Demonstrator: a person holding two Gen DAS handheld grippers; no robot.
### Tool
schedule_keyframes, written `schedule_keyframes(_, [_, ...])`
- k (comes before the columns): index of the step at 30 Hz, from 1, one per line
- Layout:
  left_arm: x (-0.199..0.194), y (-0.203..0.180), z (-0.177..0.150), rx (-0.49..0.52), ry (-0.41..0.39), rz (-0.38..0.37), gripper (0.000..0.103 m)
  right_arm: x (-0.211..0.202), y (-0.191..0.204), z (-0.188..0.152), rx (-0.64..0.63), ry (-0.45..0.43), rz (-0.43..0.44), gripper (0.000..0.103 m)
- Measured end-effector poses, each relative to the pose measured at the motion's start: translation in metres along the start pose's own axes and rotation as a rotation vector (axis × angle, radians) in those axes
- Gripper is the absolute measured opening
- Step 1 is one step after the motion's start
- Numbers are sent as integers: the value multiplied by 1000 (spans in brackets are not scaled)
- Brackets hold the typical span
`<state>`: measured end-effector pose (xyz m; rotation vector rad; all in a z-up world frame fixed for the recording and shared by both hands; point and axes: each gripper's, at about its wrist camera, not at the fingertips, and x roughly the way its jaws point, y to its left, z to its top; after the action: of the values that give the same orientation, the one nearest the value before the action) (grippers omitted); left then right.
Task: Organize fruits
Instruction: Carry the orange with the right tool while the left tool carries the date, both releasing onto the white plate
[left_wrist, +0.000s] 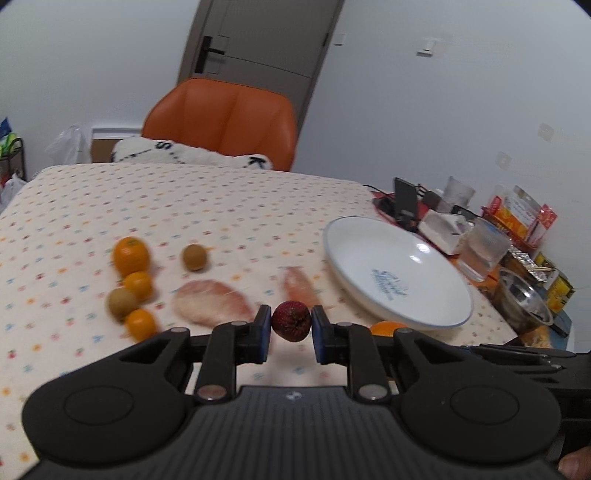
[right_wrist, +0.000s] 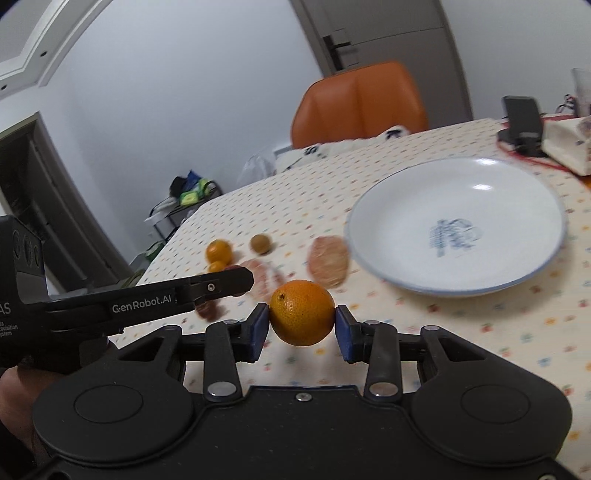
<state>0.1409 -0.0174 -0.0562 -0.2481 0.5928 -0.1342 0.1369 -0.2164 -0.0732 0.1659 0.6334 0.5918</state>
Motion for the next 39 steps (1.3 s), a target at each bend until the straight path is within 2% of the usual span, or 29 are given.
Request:
schedule_keyframes(10, [22,-37,13,37,3,-56,21,-18,-33,18,36,-62,-71,37])
schedule_keyframes(30, [76,-83,31,79,42,-110,21,-24,-92,37,106,-84,-164,37])
schedule_keyframes(32, [81,-84,32,78,50,-104,22,-21,-94,38,105,-69,-163,41])
schedule_keyframes(35, [83,-85,31,91,53,-61,26,-21,-95,36,102,-75,-168,44])
schedule_keyframes(37, [83,-82,30,90,63,-61,29,-21,-96,35,105,-69,-167,44])
schedule_keyframes(39, [80,-78,30,78,69,-56,38,-21,-95,34,109,-63,-169,44])
